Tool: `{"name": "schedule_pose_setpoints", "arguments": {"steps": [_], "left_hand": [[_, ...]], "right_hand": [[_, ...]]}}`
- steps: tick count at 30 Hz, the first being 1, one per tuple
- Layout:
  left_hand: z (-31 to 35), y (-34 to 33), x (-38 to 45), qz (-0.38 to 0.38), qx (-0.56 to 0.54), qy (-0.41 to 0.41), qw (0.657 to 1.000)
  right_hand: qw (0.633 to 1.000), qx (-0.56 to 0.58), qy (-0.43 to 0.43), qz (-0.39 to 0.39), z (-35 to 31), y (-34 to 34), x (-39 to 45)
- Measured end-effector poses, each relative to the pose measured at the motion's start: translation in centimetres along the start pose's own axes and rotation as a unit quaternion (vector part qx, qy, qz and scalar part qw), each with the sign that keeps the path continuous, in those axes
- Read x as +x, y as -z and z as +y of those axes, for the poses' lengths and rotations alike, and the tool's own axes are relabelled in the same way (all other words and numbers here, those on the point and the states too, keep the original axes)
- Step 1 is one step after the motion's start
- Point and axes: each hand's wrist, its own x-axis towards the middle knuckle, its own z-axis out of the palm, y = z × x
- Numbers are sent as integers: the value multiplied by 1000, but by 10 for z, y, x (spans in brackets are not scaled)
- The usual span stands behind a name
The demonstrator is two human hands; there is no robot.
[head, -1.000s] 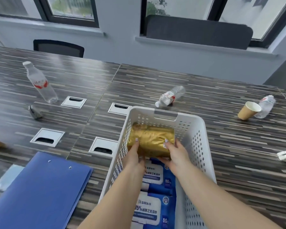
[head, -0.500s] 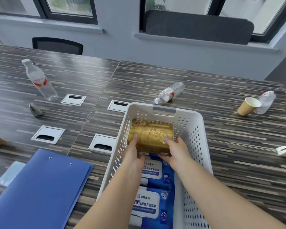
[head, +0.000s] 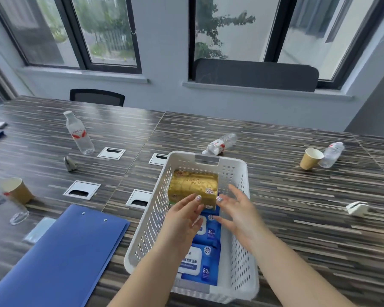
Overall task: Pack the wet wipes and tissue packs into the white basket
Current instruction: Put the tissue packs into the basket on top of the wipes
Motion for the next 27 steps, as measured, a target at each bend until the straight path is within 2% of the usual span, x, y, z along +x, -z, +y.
{"name": "schedule_pose_setpoints", "arguments": {"steps": [6, 15, 21, 27], "left_hand": [[-25, -19, -42, -43, 56, -38, 997], [-84, -80, -77, -60, 111, -48, 991], [-164, -150, -85, -46, 139, -25, 989], [-255, -226, -89, -51, 151, 31, 987]], "right_hand": [[999, -17, 34, 5, -10, 36, -41], [999, 29, 1, 24, -8, 132, -80], [999, 20, -5, 29, -9, 238, -102], [995, 47, -31, 84, 3, 358, -114]]}}
